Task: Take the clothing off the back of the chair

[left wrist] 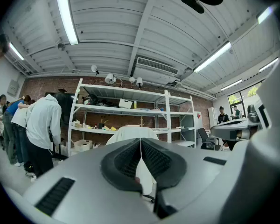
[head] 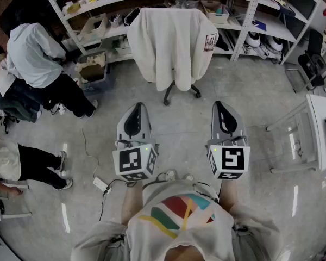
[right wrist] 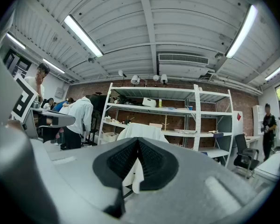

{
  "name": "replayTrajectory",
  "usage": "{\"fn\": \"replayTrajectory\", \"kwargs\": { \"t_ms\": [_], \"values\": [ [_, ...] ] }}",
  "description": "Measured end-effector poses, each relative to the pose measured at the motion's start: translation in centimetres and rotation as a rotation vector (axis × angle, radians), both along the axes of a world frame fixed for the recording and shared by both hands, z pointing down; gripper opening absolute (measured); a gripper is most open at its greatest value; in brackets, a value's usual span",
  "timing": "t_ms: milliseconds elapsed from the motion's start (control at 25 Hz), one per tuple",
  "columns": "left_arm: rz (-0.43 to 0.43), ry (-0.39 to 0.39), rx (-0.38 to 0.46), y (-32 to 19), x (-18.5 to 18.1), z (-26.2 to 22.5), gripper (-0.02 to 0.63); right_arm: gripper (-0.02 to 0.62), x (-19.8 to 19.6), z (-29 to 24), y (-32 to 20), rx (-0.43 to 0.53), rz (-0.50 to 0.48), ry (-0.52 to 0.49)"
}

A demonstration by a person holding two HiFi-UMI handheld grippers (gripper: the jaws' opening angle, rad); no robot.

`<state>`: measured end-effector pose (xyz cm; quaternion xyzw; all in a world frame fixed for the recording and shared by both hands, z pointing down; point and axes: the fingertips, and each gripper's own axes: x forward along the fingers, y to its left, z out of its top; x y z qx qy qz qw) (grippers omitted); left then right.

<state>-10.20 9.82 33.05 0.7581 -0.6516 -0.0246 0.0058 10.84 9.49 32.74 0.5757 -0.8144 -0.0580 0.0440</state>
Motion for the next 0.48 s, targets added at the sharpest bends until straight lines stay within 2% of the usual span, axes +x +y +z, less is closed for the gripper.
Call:
{"fn": "replayTrajectory", "kwargs": {
  "t_ms": [480],
  "values": [
    [0.013, 0.006, -0.003, -0.69, -0.88, 0.09, 0.015, 0.002, -0.99, 0.08, -0.29, -0.004, 0.008, 0.007]
  ]
}}
